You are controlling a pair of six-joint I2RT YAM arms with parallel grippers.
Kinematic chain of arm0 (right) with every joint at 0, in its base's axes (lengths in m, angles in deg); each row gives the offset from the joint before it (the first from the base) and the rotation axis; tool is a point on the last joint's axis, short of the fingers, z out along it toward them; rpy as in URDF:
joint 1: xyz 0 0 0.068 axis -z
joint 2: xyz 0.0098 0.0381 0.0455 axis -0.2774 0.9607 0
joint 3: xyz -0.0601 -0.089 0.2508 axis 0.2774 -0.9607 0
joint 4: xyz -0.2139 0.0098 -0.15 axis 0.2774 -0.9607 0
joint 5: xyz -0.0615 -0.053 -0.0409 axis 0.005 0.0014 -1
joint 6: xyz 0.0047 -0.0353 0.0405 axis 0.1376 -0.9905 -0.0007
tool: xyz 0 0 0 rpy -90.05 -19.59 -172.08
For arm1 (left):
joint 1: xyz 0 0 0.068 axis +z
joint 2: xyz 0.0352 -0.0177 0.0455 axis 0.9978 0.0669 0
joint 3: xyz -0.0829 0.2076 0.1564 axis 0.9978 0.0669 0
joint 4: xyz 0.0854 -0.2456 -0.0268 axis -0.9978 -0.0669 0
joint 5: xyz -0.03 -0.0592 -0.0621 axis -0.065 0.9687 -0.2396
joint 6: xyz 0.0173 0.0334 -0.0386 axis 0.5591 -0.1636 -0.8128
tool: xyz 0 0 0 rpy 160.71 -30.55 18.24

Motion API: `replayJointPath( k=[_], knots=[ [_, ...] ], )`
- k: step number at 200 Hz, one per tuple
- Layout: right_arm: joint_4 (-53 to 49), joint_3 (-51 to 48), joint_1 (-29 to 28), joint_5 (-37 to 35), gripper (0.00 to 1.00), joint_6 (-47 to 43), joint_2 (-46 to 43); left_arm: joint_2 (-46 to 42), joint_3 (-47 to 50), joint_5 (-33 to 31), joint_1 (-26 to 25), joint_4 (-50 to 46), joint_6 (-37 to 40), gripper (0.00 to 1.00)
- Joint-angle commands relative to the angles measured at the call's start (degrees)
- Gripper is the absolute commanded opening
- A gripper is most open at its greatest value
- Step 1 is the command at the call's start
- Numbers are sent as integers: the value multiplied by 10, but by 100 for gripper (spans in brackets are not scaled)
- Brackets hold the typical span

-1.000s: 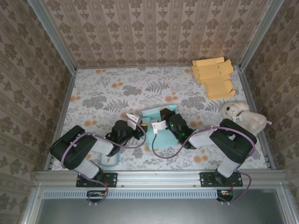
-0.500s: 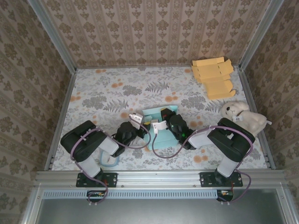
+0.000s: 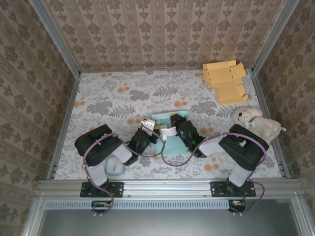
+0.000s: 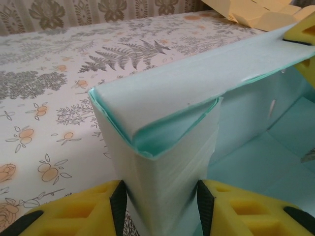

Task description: Fold the paper box

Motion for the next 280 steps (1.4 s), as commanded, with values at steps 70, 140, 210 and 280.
replayJointPath(
  k=[70, 140, 210, 280],
  knots=[
    [-13, -18, 3, 27, 0, 22, 7, 36, -72, -79, -20, 41, 26, 30],
    [3, -21, 4, 29, 0, 39, 4, 55, -92, -140, -19, 40, 11, 3],
    [-98, -26, 9, 85, 37, 204, -133, 31, -67, -111, -10, 35, 20, 0],
    [-354, -34, 16, 126, 49, 514, -438, -137, -51, 85, 95, -226, -49, 0]
  ],
)
